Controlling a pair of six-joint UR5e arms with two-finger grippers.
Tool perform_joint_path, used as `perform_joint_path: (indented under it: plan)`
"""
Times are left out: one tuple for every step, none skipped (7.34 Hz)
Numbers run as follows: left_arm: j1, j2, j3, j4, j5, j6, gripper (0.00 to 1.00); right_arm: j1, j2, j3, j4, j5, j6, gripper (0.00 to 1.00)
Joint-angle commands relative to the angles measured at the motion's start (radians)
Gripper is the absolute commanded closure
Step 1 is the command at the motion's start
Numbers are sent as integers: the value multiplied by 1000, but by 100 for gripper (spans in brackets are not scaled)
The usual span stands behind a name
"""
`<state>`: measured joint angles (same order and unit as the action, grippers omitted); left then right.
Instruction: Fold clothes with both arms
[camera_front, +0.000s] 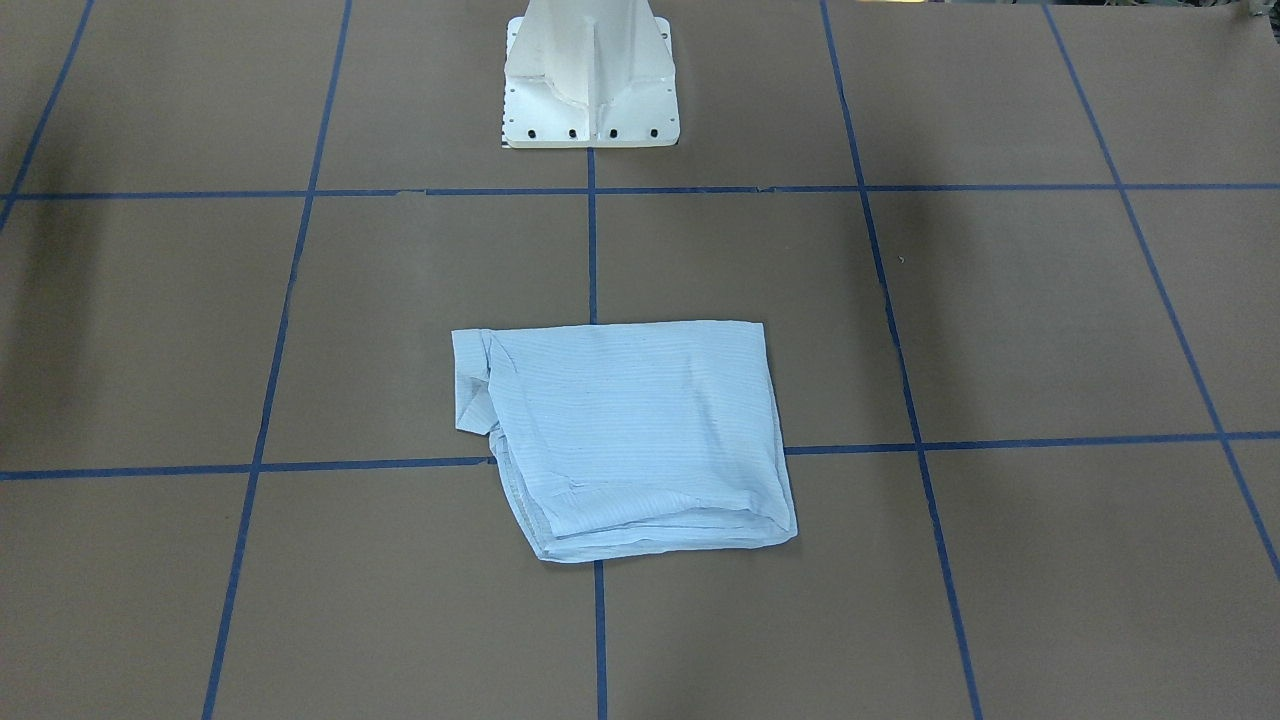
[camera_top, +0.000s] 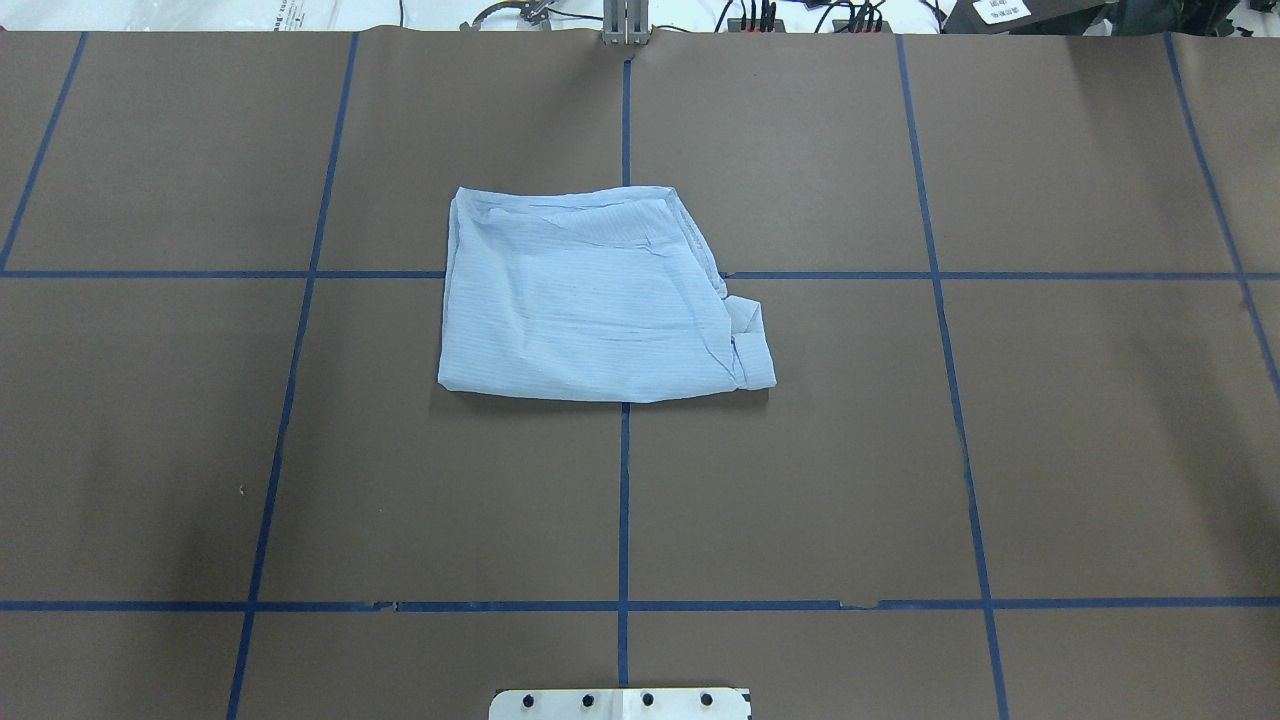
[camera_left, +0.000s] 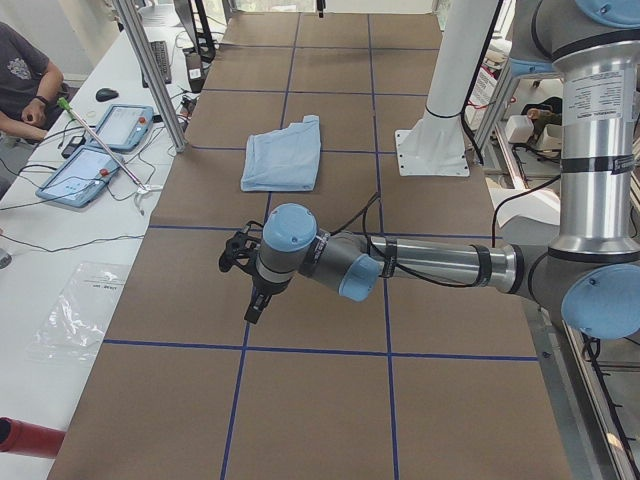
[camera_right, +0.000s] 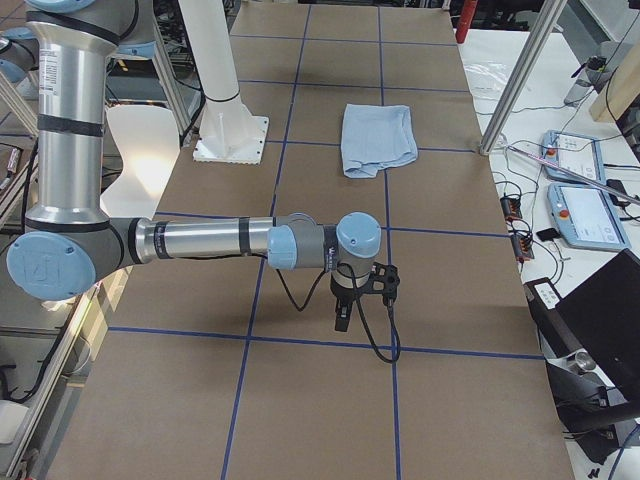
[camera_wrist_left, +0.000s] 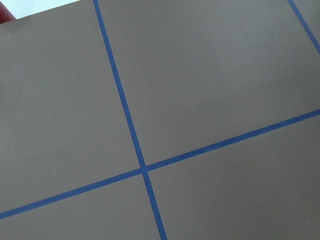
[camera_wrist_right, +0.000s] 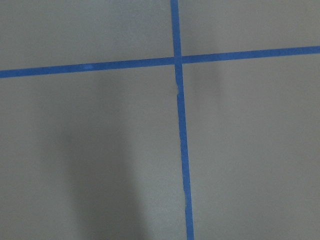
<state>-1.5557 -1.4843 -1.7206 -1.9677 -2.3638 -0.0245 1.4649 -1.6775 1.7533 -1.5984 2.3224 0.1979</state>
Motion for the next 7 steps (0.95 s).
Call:
perform_joint_path:
  plan:
    - [-1,7,-4,7,-3,-2,0,0,1,6,0,0,0,0]
    - [-3,18,-10,12,-43,-3,0,0,2,6,0,0,2,0]
    - [-3,28,24,10,-102,-2,0,0,2,5,0,0,2,0]
    - [-3,16,9,3,-126,-3,0,0,2,9,0,0,3,0]
    - [-3,18,-43,6,-121,-2,0,0,2,3,0,0,3,0]
    - [-7,44,-86,1,-111,-14,0,0,4,6,0,0,3,0]
    - [-6,42,-102,12,-109,-12,0,0,4,6,0,0,3,0]
